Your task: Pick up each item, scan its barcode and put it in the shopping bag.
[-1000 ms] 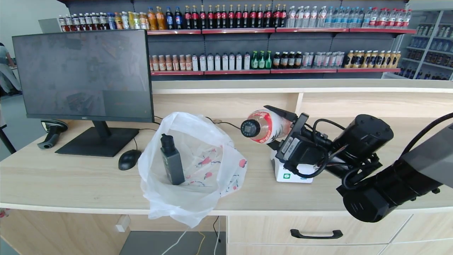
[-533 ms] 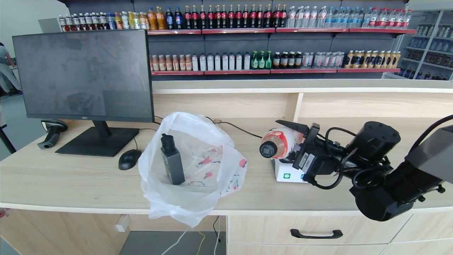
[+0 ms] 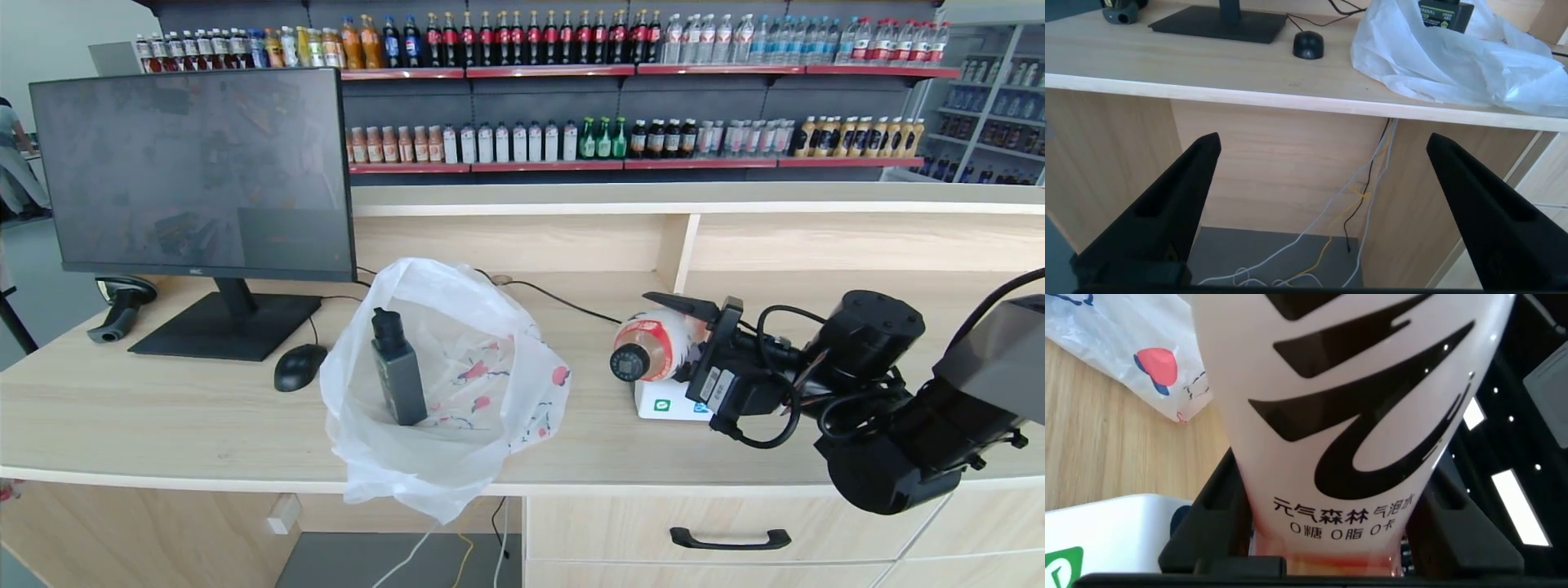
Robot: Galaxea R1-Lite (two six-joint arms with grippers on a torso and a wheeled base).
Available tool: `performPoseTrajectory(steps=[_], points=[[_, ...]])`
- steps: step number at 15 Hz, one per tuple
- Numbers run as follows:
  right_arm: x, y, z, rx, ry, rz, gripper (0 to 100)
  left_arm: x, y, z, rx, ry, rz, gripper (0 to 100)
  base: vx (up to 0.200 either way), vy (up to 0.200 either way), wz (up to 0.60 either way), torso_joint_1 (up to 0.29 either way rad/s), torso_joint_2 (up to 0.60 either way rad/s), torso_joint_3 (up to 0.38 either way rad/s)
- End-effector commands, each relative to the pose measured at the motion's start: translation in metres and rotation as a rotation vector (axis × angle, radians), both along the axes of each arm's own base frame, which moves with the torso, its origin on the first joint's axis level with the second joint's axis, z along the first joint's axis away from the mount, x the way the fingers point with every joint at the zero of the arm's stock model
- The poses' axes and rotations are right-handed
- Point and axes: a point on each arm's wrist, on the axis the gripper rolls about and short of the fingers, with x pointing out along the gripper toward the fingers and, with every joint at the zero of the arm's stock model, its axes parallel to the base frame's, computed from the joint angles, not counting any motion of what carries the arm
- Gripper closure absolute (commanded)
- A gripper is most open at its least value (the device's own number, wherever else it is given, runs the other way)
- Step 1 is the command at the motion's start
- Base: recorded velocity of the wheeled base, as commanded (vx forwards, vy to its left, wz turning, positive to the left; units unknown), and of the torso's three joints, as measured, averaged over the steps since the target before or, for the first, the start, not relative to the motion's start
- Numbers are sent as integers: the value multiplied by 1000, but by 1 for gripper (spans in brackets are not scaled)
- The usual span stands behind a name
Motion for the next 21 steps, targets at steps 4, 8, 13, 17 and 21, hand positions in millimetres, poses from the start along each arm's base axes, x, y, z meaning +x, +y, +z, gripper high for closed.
performPoseTrajectory(steps=[4,8,13,17,21], points=[[0,-1,-3,-2,8,-1,100,0,0,0,-1,-1,0,0,0,0,0,0,0,0],[0,-1,-3,-3,7,-2,100,0,0,0,-1,-1,0,0,0,0,0,0,0,0],[0,0,-4,-4,11,0,100,0,0,0,-1,-1,0,0,0,0,0,0,0,0],[-2,0,-13,-21,35,0,100,0,0,0,-1,-1,0,0,0,0,0,0,0,0],[-2,0,-14,-21,37,0,100,0,0,0,-1,-1,0,0,0,0,0,0,0,0]])
